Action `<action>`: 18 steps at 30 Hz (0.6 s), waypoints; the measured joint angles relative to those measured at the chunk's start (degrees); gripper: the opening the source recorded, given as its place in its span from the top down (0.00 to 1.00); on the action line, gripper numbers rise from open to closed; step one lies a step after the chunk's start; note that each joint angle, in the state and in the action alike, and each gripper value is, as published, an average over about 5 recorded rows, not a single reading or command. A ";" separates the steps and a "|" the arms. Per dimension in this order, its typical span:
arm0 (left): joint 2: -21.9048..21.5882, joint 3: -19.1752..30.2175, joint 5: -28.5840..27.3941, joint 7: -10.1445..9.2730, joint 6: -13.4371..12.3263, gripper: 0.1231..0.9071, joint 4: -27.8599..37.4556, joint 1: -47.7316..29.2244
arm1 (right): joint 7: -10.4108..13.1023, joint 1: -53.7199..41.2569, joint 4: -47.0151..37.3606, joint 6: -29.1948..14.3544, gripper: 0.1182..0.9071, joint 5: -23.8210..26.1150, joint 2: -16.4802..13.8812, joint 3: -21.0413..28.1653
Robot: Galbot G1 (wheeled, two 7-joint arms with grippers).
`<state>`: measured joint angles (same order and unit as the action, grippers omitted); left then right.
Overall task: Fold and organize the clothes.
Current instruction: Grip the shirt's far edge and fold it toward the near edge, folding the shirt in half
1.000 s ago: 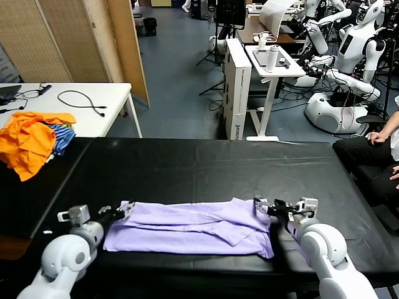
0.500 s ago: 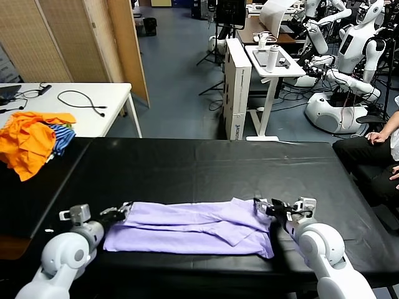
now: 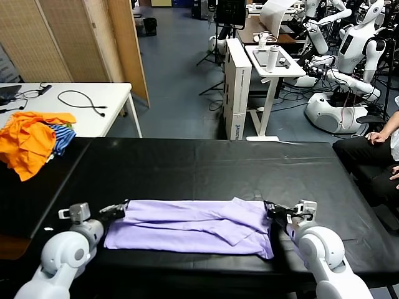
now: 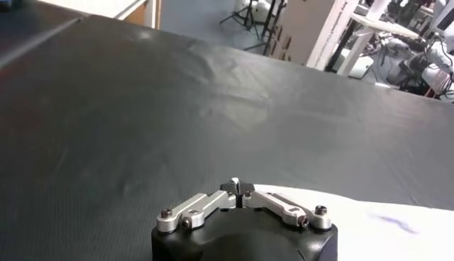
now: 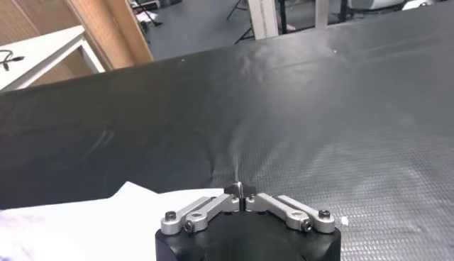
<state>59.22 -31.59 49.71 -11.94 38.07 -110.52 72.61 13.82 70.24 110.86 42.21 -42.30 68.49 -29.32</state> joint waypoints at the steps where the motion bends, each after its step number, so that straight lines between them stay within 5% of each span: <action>1: -0.02 0.21 -0.15 0.02 -0.06 0.97 0.28 -0.38 | -0.04 0.06 -0.01 0.00 0.97 0.26 0.21 -0.05; 10: -0.36 0.57 -1.31 0.14 -0.22 0.97 0.80 -0.82 | -1.84 0.29 0.72 -0.01 0.89 -1.04 -0.28 -0.74; 13: -1.05 0.00 -1.10 0.14 -0.06 0.88 -0.03 -0.25 | -2.25 0.80 1.65 -0.01 0.67 -1.85 -1.01 -1.25; 18: -3.12 -1.71 0.42 0.19 -0.09 0.49 -1.40 1.41 | -2.31 2.06 3.75 -0.02 0.29 -3.34 -2.41 -2.68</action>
<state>56.10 -33.30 50.13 -11.76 37.98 -111.92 74.03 11.51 72.30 114.61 42.19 -45.64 66.09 -32.00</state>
